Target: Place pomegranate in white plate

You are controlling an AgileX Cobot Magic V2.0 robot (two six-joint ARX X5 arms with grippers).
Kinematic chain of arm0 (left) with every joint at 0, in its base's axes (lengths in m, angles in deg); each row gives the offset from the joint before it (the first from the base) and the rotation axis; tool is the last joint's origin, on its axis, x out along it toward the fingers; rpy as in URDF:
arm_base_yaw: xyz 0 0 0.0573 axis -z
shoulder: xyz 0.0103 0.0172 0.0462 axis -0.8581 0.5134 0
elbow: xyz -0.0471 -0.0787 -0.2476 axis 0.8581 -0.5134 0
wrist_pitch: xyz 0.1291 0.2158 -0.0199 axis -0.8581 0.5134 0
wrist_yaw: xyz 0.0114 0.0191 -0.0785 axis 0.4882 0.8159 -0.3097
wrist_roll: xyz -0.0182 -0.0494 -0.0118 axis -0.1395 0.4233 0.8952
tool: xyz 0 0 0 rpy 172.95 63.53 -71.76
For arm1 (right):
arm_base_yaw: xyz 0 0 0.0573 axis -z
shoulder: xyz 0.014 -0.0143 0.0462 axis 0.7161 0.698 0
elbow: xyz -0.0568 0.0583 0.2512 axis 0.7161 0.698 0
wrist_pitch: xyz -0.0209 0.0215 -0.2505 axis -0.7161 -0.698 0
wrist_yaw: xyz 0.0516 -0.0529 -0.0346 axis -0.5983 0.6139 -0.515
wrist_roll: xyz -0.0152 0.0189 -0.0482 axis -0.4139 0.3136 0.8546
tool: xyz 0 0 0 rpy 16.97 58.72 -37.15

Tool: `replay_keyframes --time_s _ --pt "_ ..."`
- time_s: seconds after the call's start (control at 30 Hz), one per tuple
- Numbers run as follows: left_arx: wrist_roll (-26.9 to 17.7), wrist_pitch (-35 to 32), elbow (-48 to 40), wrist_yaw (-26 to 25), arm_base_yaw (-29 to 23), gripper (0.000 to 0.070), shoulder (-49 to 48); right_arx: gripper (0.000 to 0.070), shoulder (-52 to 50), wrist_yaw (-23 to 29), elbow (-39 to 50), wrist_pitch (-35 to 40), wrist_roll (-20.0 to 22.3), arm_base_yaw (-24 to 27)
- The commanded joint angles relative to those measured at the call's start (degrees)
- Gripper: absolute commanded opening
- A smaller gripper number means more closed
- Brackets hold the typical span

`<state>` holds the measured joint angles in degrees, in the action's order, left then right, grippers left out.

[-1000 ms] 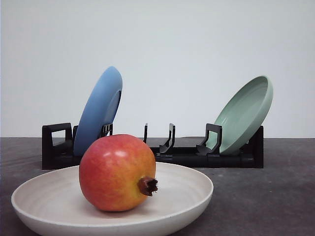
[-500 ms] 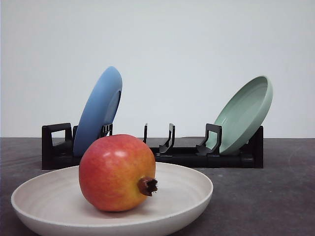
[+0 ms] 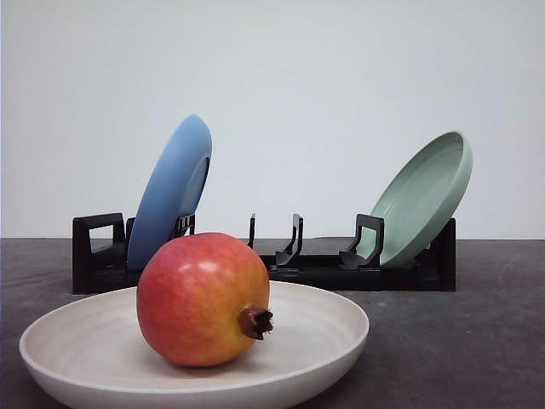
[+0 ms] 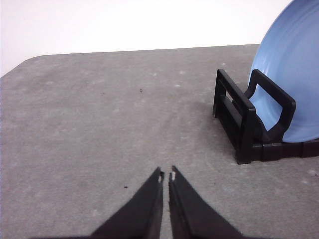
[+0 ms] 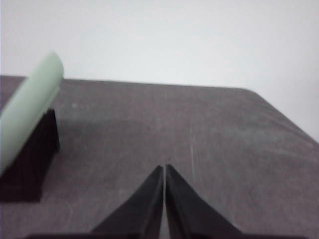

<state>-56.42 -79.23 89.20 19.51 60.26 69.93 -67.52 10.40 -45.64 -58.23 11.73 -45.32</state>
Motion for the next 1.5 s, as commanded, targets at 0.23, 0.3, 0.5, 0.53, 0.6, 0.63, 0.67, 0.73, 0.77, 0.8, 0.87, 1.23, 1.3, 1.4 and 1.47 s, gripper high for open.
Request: replay_keyframes --time_s 0.23,0.3,0.5,0.53,0.6,0.63,0.67,0.73,0.77,0.8,0.87,1.23,1.3,1.4,1.47 --pt "-0.01 0.22 -0.55 -0.11 -0.02 0.0 -0.09 0.0 -4.27 -5.09 4.89 0.68 -0.67 0.21" --pt "0.0 0.22 -0.55 -0.11 -0.02 0.0 -0.09 0.0 -4.33 -5.76 5.67 0.52 -1.58 0.21" --pt "0.0 0.21 -0.55 -0.11 -0.01 0.0 -0.09 0.0 -4.33 -7.5 6.47 -3.71 -2.08 0.21" --pt "-0.01 0.2 -0.55 -0.11 -0.01 0.0 -0.09 0.0 -4.33 -7.47 6.47 -3.63 -1.94 0.21" --pt "0.0 0.22 -0.55 -0.11 -0.02 0.0 -0.09 0.0 -4.33 -7.29 6.47 -3.53 -1.68 0.21" --pt "-0.01 0.22 -0.55 -0.11 -0.02 0.0 -0.09 0.0 -4.33 -7.31 6.47 -3.43 -1.68 0.21" --pt "-0.01 0.22 -0.55 -0.11 -0.02 0.0 -0.09 0.0 -4.33 -7.42 6.47 -3.27 -1.68 0.21" --pt "0.0 0.22 -0.55 -0.11 -0.02 0.0 -0.09 0.0 -4.33 -7.44 6.47 -2.71 -1.68 0.21" --pt "0.0 0.22 -0.55 -0.11 -0.02 0.0 -0.09 0.0 -4.33 -7.43 6.47 -2.44 -1.68 0.21" --pt "0.0 0.22 -0.55 -0.11 -0.02 0.0 -0.09 0.0 -4.33 -7.43 6.45 -2.31 -1.68 0.21" --pt "0.0 0.22 -0.55 -0.11 -0.02 0.0 -0.09 0.0 -4.33 -7.43 6.45 -2.36 -1.68 0.21" --pt "-0.01 0.22 -0.55 -0.11 -0.02 0.0 -0.09 0.0 -4.33 -7.43 6.45 -2.37 -1.68 0.21" --pt "-0.01 0.22 -0.55 -0.11 -0.02 0.0 -0.09 0.0 -4.33 -7.43 6.45 -2.37 -1.68 0.21" --pt "-0.02 0.22 -0.55 -0.11 -0.02 0.0 -0.09 0.0 -4.33 -7.43 6.45 -2.37 -1.68 0.21" --pt "0.0 0.22 -0.55 -0.11 -0.02 0.0 -0.09 0.0 -4.33 -7.43 6.45 -2.37 -1.68 0.21"
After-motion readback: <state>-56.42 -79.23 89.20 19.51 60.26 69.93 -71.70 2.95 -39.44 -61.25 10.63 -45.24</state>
